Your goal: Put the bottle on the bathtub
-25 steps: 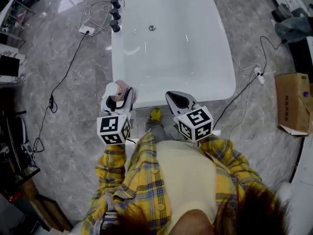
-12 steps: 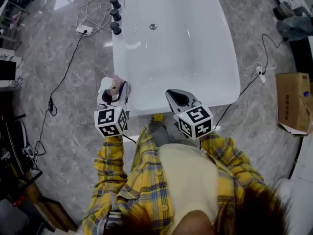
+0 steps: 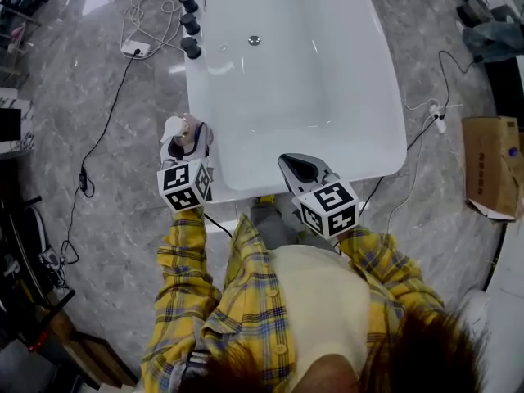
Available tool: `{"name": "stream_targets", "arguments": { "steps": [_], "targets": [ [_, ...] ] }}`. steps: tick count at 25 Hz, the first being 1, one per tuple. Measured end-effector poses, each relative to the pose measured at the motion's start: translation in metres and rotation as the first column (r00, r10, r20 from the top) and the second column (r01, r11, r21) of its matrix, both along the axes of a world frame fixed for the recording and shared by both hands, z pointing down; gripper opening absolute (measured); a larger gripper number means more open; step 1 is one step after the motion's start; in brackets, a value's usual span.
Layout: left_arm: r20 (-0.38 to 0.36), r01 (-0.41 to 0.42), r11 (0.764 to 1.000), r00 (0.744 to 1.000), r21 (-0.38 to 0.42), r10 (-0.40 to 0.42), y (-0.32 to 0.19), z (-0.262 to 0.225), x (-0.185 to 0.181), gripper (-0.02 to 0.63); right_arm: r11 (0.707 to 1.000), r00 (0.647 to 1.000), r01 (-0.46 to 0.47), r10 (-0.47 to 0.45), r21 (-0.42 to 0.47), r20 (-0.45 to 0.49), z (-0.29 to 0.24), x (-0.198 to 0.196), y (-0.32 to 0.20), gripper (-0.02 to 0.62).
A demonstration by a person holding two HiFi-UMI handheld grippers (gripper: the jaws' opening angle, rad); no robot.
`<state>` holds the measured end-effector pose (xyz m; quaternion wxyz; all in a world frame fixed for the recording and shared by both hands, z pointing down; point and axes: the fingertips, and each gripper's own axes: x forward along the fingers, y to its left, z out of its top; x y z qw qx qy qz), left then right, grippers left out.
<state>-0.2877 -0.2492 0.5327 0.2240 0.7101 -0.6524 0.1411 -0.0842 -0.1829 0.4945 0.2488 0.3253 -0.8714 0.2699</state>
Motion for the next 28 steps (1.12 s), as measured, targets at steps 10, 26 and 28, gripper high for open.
{"name": "stream_targets", "arguments": {
  "steps": [10, 26, 28],
  "targets": [
    [0.008, 0.037, 0.999, 0.999, -0.004, -0.037, -0.028, 0.021, -0.016, 0.228, 0.999, 0.999, -0.025, 0.025, -0.023, -0.020, 0.008, 0.001, -0.001, 0.014],
    [0.021, 0.076, 0.995, 0.997, 0.057, -0.077, -0.062, 0.024, -0.024, 0.228, 0.995, 0.996, -0.092, 0.091, -0.044, -0.026, 0.014, 0.011, -0.001, 0.014],
    [0.022, 0.075, 0.995, 0.997, 0.063, -0.077, -0.064, 0.024, -0.024, 0.229, 0.994, 0.995, -0.098, 0.097, -0.046, -0.025, 0.015, 0.012, -0.002, 0.014]
  ]
}}
